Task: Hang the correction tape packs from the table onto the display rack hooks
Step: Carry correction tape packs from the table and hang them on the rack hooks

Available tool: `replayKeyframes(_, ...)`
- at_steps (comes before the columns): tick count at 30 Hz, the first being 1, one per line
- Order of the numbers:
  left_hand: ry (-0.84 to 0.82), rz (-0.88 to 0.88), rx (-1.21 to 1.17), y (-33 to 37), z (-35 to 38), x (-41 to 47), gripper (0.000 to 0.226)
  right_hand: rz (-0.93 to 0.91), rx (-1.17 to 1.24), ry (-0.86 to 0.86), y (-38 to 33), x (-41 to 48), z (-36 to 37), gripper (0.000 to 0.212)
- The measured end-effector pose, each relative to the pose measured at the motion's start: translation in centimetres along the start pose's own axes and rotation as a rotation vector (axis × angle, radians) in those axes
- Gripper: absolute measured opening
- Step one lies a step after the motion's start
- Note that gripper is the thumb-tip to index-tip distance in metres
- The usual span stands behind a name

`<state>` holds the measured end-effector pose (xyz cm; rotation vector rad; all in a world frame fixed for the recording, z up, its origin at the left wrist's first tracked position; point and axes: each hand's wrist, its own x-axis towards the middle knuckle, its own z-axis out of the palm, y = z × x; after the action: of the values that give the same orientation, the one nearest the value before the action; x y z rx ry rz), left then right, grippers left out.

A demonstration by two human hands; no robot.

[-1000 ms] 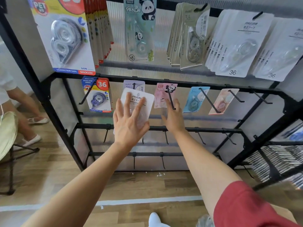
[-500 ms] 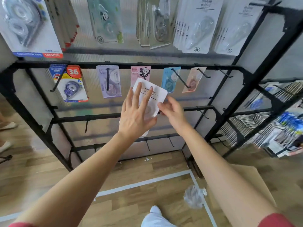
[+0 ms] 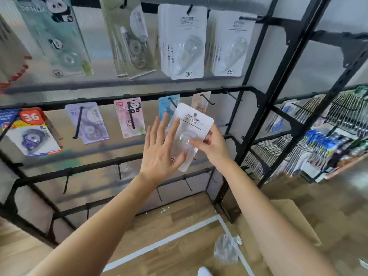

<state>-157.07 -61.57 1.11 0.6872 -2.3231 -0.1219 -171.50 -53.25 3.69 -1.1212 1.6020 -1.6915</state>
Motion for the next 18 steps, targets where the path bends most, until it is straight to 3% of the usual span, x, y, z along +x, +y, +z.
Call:
replayKeyframes(6, -0.046, -0.128, 0.044, 1.3, 2.3, 4.7, 0.069, -0.079, 0.01, 0.06, -1.8, 4.3, -7.7, 0.063)
replayKeyframes(11, -0.095, -0.184, 0.127, 2.6, 4.9, 8.8, 0.073, -0.247, 0.103, 0.116, -5.5, 8.7, -13.3, 0.054)
replayKeyframes(18, -0.142, -0.305, 0.279, 3.7, 7.9, 12.4, 0.066, -0.448, 0.227, 0.032, -10.4, 12.5, -17.8, 0.058)
